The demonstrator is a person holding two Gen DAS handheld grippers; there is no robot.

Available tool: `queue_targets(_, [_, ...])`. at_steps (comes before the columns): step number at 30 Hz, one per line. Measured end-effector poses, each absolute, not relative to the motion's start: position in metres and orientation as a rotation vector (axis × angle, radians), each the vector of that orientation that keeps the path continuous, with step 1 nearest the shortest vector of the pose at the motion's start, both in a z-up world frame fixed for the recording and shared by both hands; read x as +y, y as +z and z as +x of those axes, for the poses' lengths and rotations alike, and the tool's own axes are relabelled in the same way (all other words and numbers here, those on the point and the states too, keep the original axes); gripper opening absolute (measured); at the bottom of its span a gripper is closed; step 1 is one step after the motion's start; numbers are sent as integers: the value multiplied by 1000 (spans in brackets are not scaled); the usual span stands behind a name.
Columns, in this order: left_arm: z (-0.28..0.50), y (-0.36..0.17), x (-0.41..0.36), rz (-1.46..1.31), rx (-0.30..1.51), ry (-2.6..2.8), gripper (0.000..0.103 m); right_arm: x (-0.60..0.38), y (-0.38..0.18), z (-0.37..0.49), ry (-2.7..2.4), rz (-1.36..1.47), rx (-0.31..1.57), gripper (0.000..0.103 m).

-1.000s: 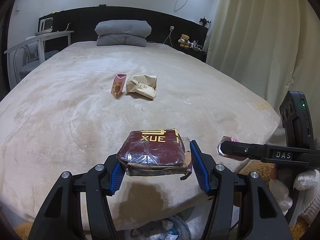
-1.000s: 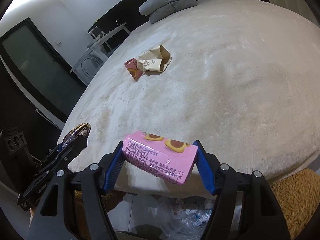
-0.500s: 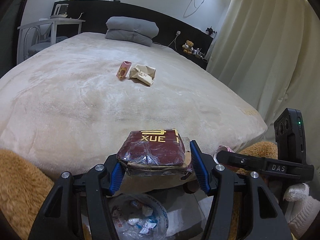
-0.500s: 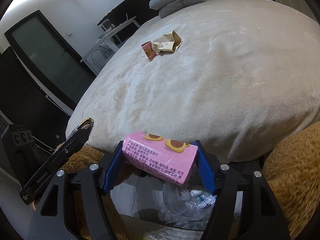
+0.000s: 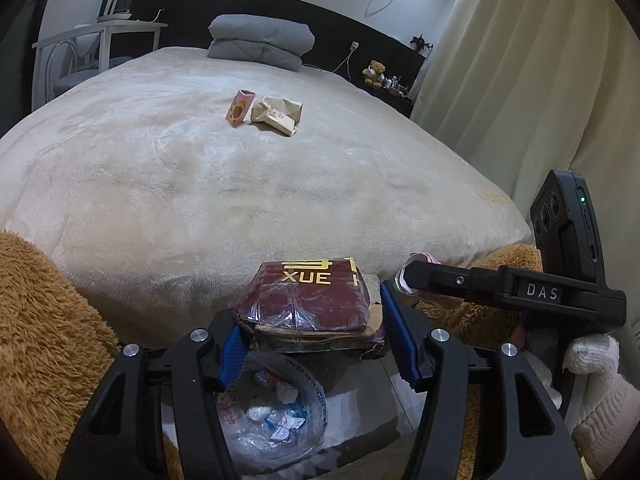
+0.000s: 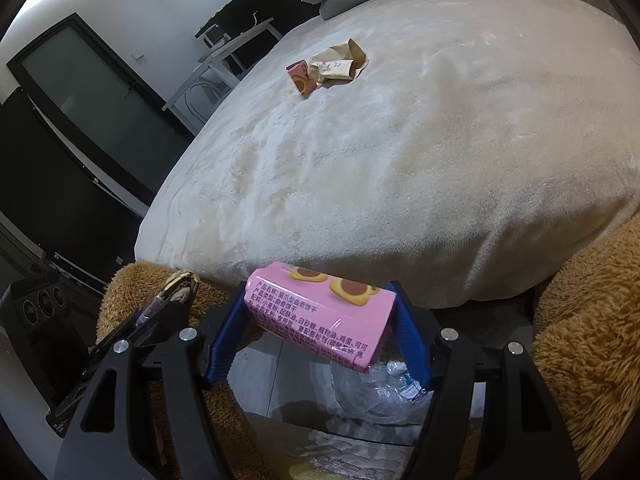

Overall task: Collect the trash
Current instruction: 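Carry the pink box and XUE wrapper down over the clear bin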

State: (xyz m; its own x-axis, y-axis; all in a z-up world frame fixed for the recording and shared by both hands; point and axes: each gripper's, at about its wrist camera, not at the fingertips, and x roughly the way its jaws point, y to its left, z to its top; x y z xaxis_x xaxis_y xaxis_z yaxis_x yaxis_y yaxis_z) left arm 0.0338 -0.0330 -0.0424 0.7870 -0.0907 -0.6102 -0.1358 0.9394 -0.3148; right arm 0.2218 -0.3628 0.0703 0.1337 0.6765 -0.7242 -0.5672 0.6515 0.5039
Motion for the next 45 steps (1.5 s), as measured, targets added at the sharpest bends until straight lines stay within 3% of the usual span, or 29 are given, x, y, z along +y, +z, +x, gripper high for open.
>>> queue_targets(45, [75, -159, -28, -427, 1242, 59, 58, -312, -44, 240, 697, -33, 1586, 68])
